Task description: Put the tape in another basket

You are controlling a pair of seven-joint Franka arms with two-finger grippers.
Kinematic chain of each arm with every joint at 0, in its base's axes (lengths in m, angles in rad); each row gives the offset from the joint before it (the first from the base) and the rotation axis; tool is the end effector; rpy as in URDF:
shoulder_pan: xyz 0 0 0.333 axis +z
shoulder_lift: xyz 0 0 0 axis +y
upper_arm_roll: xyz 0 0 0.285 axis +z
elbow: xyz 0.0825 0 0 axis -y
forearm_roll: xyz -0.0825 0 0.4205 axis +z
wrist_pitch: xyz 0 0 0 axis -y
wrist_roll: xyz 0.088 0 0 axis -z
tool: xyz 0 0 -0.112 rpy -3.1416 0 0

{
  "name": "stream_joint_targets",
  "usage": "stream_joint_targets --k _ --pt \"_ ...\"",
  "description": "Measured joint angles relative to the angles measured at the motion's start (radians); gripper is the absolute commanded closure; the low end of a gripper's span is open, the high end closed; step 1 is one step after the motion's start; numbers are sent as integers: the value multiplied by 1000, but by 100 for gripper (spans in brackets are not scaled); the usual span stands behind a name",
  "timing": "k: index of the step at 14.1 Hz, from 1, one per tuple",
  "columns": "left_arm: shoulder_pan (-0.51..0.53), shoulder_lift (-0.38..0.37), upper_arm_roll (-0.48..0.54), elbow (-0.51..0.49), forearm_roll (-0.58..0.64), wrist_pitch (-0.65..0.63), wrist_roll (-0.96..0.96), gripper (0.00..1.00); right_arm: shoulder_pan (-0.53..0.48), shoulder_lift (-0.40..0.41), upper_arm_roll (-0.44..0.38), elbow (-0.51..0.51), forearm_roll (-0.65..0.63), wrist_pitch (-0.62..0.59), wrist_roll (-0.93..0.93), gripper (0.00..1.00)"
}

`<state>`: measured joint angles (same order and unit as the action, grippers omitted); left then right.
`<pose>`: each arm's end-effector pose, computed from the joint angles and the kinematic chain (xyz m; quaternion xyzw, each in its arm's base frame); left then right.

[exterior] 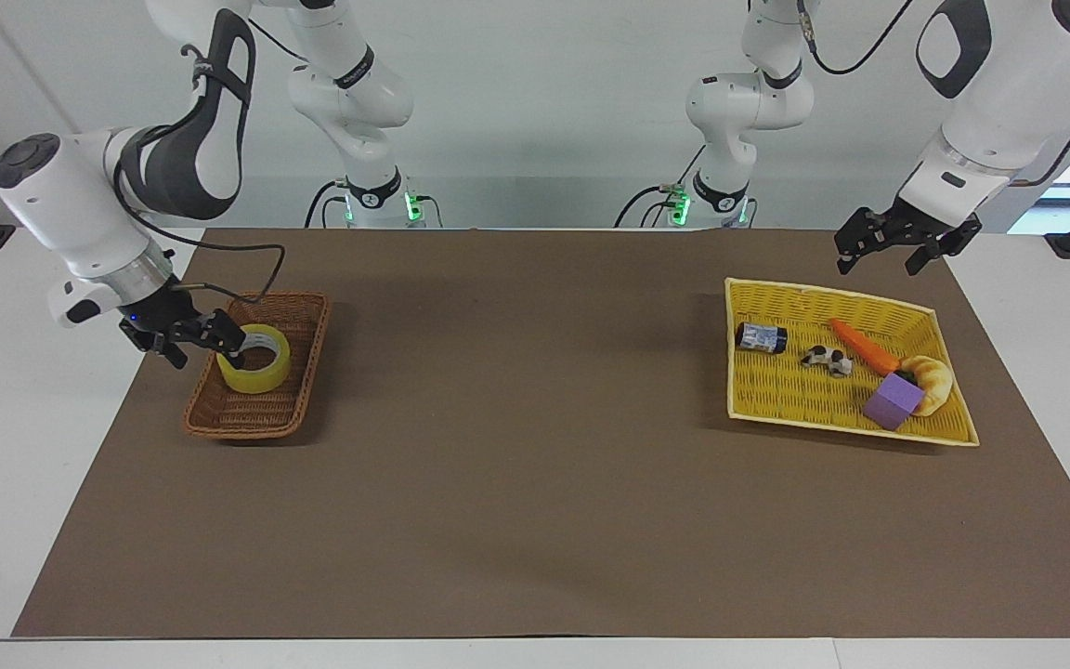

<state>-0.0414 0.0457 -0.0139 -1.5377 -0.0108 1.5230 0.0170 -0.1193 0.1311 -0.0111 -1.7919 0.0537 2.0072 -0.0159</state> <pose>0.5970 -0.0341 0.5740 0.9989 -0.0362 -0.0303 0.0051 0.6344 -0.0795 0.4330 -0.9965 0.0674 -0.0437 0.0209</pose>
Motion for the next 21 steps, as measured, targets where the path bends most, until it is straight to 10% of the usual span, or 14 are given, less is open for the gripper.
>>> stream_joint_targets --k 8,21 --pt "0 0 0 0 0 0 0 0 253 -120 8 2 -72 -131 395 0" --pt "0 0 0 0 0 -1 0 0 246 -210 -8 244 -12 -529 325 0"
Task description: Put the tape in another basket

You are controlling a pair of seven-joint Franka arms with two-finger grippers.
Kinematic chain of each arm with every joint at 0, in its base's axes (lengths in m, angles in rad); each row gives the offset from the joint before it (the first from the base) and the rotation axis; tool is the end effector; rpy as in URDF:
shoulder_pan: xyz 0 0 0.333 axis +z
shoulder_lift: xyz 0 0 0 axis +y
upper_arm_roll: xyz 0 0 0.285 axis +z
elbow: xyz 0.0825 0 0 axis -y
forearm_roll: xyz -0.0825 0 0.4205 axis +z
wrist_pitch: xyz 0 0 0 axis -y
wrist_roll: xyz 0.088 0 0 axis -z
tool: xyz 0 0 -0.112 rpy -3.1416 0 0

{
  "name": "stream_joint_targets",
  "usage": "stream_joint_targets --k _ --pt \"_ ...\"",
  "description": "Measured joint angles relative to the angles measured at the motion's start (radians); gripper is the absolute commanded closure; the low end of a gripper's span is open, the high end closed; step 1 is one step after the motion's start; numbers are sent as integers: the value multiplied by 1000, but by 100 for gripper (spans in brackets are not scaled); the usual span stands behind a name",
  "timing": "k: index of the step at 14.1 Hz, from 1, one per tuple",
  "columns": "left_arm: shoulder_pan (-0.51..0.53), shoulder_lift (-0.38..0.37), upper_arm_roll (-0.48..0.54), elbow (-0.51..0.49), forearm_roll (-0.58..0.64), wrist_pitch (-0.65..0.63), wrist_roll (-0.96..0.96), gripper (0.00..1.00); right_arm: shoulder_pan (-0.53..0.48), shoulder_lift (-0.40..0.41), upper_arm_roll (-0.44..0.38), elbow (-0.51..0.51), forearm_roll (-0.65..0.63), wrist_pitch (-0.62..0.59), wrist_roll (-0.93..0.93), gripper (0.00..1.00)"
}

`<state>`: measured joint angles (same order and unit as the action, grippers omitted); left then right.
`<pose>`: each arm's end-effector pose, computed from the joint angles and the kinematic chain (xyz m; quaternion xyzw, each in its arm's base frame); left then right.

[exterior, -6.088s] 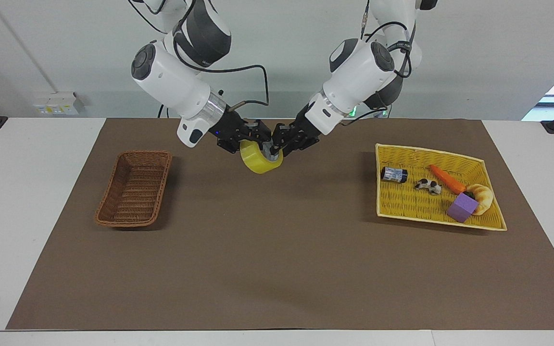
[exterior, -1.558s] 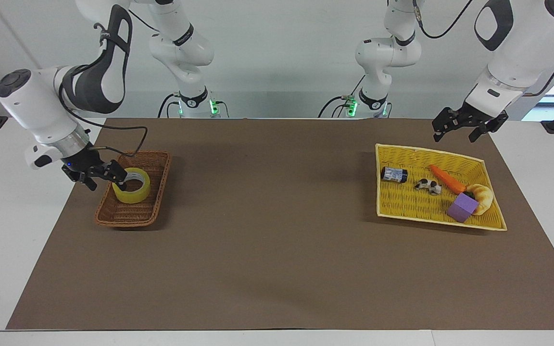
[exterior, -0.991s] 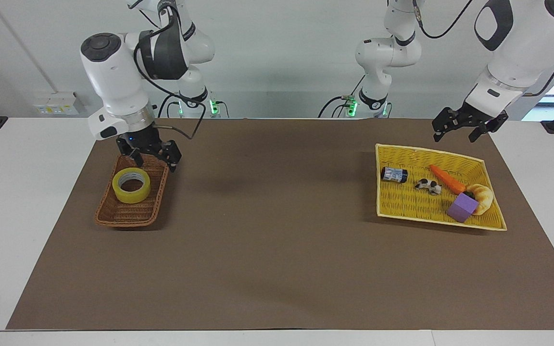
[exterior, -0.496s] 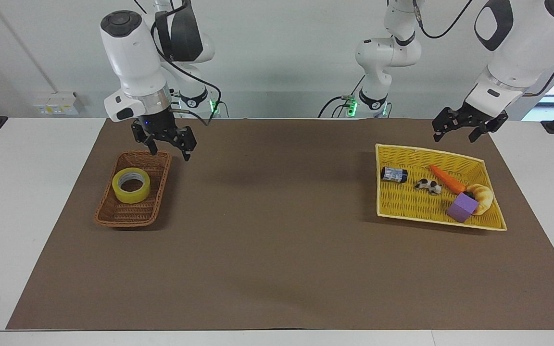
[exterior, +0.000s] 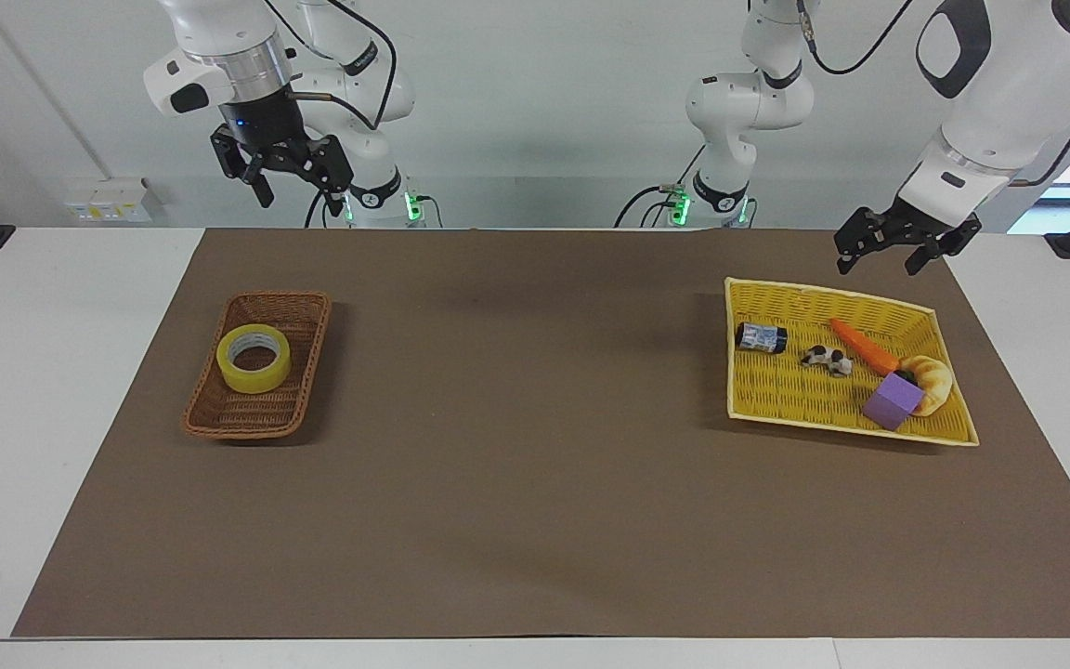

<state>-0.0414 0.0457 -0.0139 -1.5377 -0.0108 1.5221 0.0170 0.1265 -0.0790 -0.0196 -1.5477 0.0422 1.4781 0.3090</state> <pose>0.5969 -0.0341 0.5740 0.9989 -0.0362 -0.0307 0.0051 0.5550 0.0642 0.6375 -0.9949 0.0988 -0.0001 0.0223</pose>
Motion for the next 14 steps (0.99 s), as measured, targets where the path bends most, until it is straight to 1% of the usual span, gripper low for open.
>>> stream_joint_targets --k 2,6,14 --pt "0 0 0 0 0 0 0 0 -13 0 -6 -1 2 -7 -50 0" --pt "0 0 0 0 0 0 0 0 -34 0 -10 -2 -37 -7 -185 0" --pt "0 0 0 0 0 -1 0 0 -41 0 -20 2 -8 -14 -187 0"
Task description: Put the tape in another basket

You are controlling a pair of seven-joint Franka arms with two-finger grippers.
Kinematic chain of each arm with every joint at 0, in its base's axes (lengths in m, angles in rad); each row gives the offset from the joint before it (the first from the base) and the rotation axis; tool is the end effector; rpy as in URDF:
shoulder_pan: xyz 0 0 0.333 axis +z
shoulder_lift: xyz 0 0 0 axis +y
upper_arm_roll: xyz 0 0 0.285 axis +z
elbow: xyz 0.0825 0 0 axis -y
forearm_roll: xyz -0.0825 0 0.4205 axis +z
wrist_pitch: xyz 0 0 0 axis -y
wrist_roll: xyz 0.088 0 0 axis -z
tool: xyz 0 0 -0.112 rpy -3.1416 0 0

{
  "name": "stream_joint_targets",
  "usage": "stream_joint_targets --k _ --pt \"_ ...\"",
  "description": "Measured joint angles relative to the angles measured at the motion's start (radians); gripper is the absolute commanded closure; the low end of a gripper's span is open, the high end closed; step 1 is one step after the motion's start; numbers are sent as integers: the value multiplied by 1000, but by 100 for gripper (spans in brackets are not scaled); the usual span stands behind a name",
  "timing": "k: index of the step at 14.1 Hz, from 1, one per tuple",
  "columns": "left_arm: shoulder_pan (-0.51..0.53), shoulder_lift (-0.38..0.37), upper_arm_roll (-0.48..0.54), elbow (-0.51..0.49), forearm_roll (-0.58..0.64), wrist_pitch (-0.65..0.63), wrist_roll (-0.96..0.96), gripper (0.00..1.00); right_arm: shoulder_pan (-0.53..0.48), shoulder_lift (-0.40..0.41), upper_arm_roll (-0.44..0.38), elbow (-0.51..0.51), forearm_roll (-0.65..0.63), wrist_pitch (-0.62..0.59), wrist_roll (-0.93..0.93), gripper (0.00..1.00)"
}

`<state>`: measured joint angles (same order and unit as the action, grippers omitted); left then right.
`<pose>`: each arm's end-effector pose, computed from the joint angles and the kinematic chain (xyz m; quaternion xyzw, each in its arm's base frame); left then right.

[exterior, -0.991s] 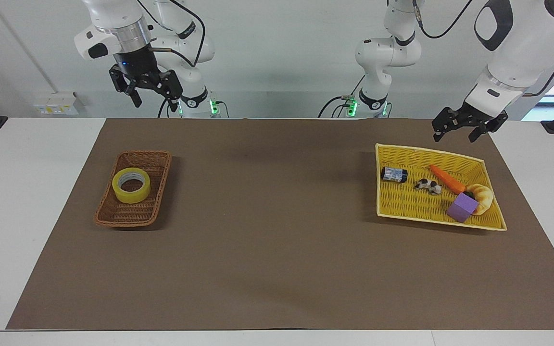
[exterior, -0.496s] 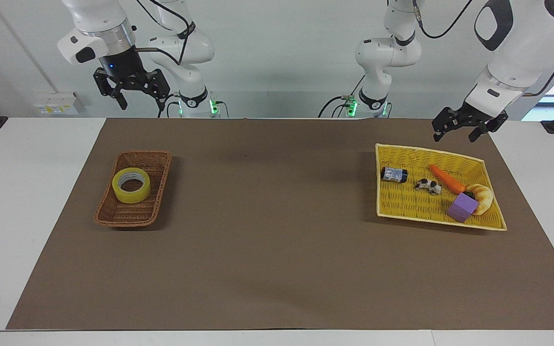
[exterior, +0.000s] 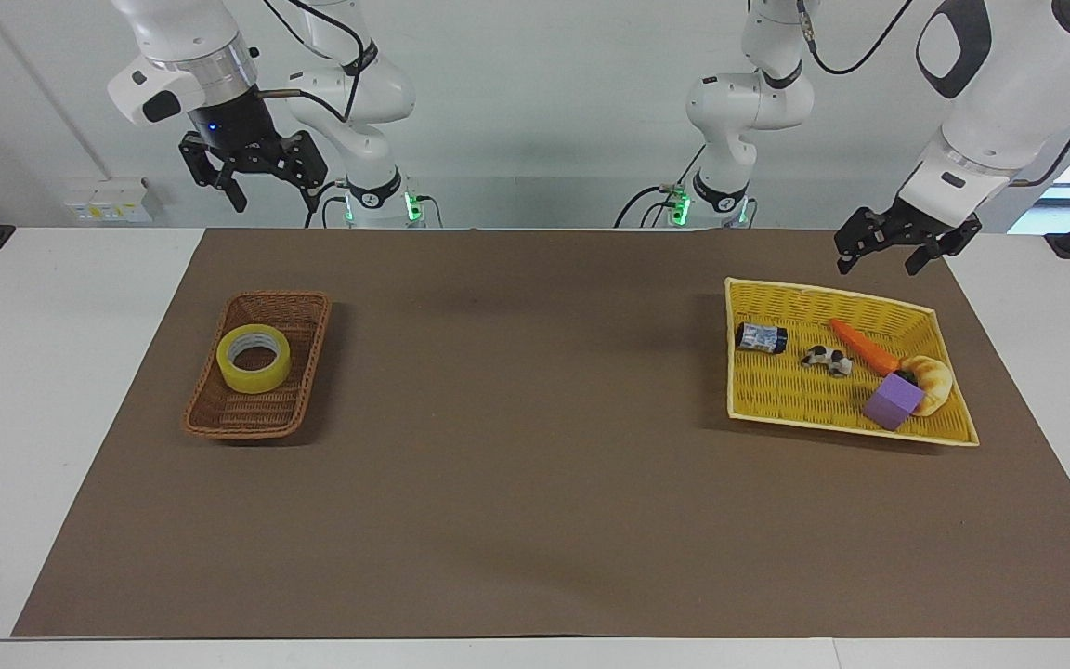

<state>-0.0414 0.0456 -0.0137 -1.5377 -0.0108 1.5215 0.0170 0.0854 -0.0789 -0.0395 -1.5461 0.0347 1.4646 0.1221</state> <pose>0.5969 -0.0340 0.5740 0.9989 -0.0361 -0.0310 0.0051 0.5565 0.0289 0.6370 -0.9992 0.0362 0.0029 0.0186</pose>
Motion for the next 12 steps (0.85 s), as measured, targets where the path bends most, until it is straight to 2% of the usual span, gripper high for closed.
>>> stream_joint_targets --k 12 --pt "0 0 0 0 0 0 0 0 -1 0 -7 -2 -34 -2 -11 0"
